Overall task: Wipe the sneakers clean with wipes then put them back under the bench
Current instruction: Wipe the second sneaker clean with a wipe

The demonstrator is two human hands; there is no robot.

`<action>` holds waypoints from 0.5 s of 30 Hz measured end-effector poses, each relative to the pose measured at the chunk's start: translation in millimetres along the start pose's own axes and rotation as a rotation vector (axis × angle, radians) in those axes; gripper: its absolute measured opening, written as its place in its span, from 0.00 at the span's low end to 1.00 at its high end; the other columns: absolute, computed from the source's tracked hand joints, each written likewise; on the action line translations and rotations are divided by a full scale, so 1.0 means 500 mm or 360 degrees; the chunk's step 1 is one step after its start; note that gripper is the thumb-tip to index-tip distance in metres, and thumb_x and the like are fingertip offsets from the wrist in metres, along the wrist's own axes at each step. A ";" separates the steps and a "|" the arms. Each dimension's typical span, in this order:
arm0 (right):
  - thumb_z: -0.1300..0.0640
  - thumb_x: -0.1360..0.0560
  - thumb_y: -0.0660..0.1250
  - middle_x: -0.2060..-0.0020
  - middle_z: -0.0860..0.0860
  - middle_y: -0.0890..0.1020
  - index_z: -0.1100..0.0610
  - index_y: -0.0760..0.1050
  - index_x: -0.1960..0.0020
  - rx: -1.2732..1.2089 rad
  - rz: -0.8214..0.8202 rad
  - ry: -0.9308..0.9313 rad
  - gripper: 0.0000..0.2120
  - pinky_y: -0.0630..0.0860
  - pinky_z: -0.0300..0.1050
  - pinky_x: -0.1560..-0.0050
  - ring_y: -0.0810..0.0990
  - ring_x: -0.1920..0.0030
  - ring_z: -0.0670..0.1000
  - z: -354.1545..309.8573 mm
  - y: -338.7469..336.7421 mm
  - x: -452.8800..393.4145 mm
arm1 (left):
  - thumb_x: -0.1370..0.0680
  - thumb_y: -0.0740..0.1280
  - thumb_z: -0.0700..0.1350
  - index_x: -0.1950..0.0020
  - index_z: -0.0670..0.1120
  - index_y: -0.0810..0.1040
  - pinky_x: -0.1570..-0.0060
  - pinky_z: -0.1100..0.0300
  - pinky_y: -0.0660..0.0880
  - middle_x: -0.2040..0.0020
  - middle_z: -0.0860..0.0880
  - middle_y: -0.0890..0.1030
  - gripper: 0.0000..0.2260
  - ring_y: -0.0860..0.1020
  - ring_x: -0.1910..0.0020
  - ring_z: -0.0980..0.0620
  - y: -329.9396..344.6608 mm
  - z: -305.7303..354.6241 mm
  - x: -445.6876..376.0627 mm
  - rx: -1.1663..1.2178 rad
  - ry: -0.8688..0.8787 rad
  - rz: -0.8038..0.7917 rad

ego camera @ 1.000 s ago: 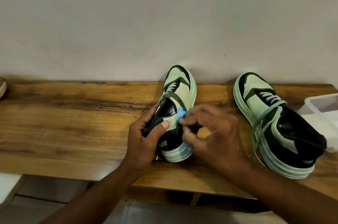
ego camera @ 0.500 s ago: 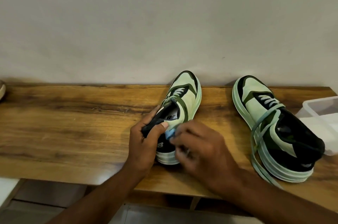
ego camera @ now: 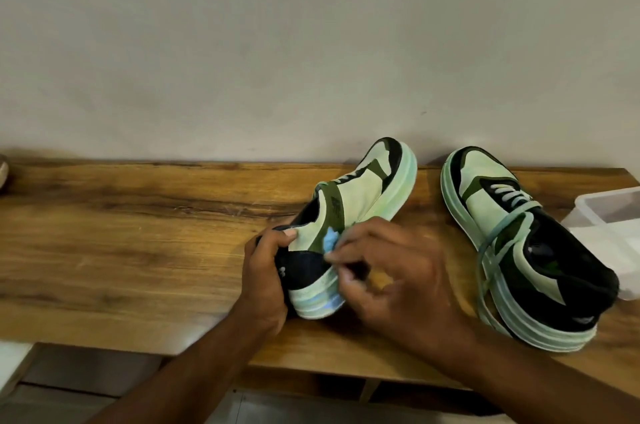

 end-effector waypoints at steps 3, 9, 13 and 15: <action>0.68 0.28 0.76 0.50 0.54 0.84 0.62 0.85 0.50 0.0017 -0.0243 -0.0233 0.08 0.80 0.41 0.50 0.82 0.49 0.49 -0.005 0.004 0.004 | 0.41 0.79 0.57 0.33 0.32 0.77 0.34 0.33 0.70 0.33 0.24 0.74 0.44 0.76 0.38 0.26 -0.005 0.002 -0.003 0.0057 -0.0036 -0.0098; 0.68 0.31 0.78 0.54 0.48 0.85 0.57 0.87 0.51 0.0062 0.0085 0.0209 0.11 0.82 0.42 0.56 0.84 0.56 0.43 0.087 -0.031 -0.025 | 0.36 0.72 0.54 0.36 0.31 0.78 0.39 0.39 0.75 0.36 0.28 0.79 0.35 0.80 0.39 0.30 -0.001 0.008 -0.004 0.0010 -0.0027 0.0012; 0.66 0.29 0.78 0.53 0.47 0.85 0.56 0.87 0.49 0.0060 0.0022 0.0258 0.11 0.81 0.35 0.54 0.83 0.55 0.42 0.088 -0.021 -0.017 | 0.36 0.72 0.53 0.37 0.35 0.80 0.33 0.27 0.70 0.36 0.29 0.80 0.33 0.77 0.36 0.25 0.001 0.025 -0.010 -0.0049 -0.0001 0.0131; 0.65 0.29 0.78 0.50 0.47 0.85 0.56 0.86 0.46 0.0050 -0.0008 0.0255 0.13 0.81 0.35 0.52 0.83 0.52 0.42 0.083 -0.015 -0.016 | 0.37 0.73 0.53 0.39 0.39 0.83 0.34 0.28 0.72 0.39 0.32 0.82 0.30 0.80 0.38 0.28 -0.001 0.039 -0.015 -0.0085 0.0015 0.0216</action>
Point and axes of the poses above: each hand's wrist, its own x-axis away from the middle knuckle, its own y-axis out of the palm, z = x × y, the point moved 1 cm from there along -x, towards the middle knuckle
